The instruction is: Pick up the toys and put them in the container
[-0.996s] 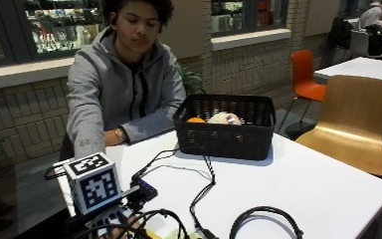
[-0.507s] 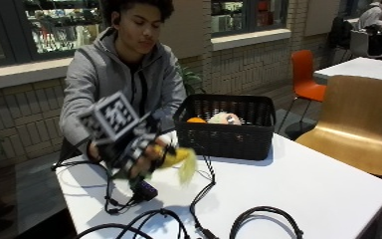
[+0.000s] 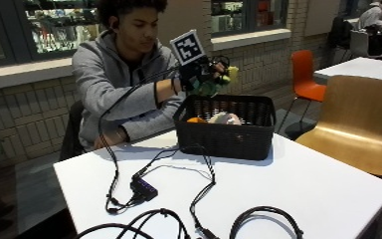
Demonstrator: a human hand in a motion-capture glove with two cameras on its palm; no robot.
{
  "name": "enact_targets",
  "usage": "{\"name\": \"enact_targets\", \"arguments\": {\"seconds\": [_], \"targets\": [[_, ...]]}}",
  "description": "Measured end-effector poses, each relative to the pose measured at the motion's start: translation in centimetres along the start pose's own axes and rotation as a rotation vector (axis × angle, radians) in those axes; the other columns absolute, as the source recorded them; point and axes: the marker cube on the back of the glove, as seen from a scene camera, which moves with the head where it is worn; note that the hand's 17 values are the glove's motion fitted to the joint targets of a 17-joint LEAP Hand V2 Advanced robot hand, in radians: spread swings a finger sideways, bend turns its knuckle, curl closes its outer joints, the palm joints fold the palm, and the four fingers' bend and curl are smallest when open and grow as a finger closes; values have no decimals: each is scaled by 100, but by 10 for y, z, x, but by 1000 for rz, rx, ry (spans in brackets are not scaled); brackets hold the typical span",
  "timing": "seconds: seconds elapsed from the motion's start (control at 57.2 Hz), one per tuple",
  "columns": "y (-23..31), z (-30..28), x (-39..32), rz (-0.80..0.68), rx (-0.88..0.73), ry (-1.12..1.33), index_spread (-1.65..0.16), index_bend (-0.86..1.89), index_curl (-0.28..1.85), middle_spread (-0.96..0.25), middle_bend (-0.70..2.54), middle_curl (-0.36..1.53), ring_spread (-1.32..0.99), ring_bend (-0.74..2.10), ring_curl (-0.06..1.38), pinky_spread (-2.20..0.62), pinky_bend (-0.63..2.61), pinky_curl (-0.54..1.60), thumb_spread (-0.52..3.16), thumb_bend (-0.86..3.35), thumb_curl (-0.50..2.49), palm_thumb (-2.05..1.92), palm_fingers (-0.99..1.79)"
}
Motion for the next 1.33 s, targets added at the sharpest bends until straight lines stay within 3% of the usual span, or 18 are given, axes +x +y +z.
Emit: {"name": "enact_targets", "arguments": {"seconds": [0.07, 0.105, 0.122, 0.157, 0.21, 0.315, 0.454, 0.524, 0.559, 0.629, 0.681, 0.751, 1.048, 1.188, 1.258, 1.328], "targets": [[-9, 1, -16, 31, -189, 37, -35, 24, 33, -36, 75, 102, -36, 139, 71, -36, 136, 55, 101, 18, 102, 71, 35], [-12, 2, -22, 48, -257, 78, -35, 19, 33, -32, 68, 97, -34, 125, 69, -32, 130, 55, 117, 14, 92, 57, 2], [-13, 3, -23, 50, -269, 85, -34, 29, 37, -25, 43, 89, -29, 91, 61, -25, 132, 56, 117, 2, 86, 40, -54], [-13, 3, -23, 50, -253, 73, -32, 29, 35, -19, 30, 83, -23, 70, 57, -18, 120, 51, 118, -7, 79, 25, -69], [-11, 0, -19, 45, -199, 16, -31, 21, 33, -13, 17, 76, -18, 48, 47, -12, 109, 45, 120, -7, 72, 15, -60], [-3, -4, -12, 54, -186, -81, -29, 11, 29, -6, 12, 65, -15, 31, 37, -6, 96, 39, 124, -4, 62, 7, -34], [11, -2, 10, 63, -199, -30, -29, 9, 25, -2, 11, 55, -12, 25, 34, -2, 90, 36, 127, -2, 54, 5, -26], [26, -8, 12, -42, -199, -48, -29, 9, 24, -1, 12, 51, -11, 23, 34, -1, 87, 35, 128, -2, 51, 5, -24], [35, -12, 12, -20, -203, -68, -29, 9, 23, 0, 12, 49, -11, 23, 34, -1, 86, 35, 128, -2, 49, 5, -23], [64, -26, 10, -50, -203, -239, -29, 10, 22, 0, 13, 46, -11, 23, 34, 0, 83, 34, 129, -1, 47, 5, -20], [95, -27, 20, -65, -188, -176, -29, 10, 22, 1, 13, 44, -12, 25, 35, 1, 83, 34, 129, -1, 45, 6, -17], [148, -24, 38, 69, -189, -44, -29, 15, 23, 1, 12, 41, -13, 28, 36, 1, 81, 33, 131, -1, 44, 7, -11], [366, -44, 59, 677, -347, -151, -31, 30, 33, 0, 16, 37, -16, 28, 36, 1, 71, 31, 135, 0, 39, 13, 3], [424, -46, 56, 746, -315, -151, -30, 35, 37, 0, 17, 36, -17, 29, 36, 1, 68, 31, 140, 1, 37, 17, 7], [435, -39, 59, 866, -245, -80, -30, 37, 39, 0, 19, 36, -17, 29, 36, 1, 66, 31, 142, 1, 36, 19, 9], [447, -37, 55, 759, -282, -104, -30, 38, 40, 0, 19, 36, -18, 29, 36, 1, 65, 30, 144, 1, 36, 20, 11]]}}
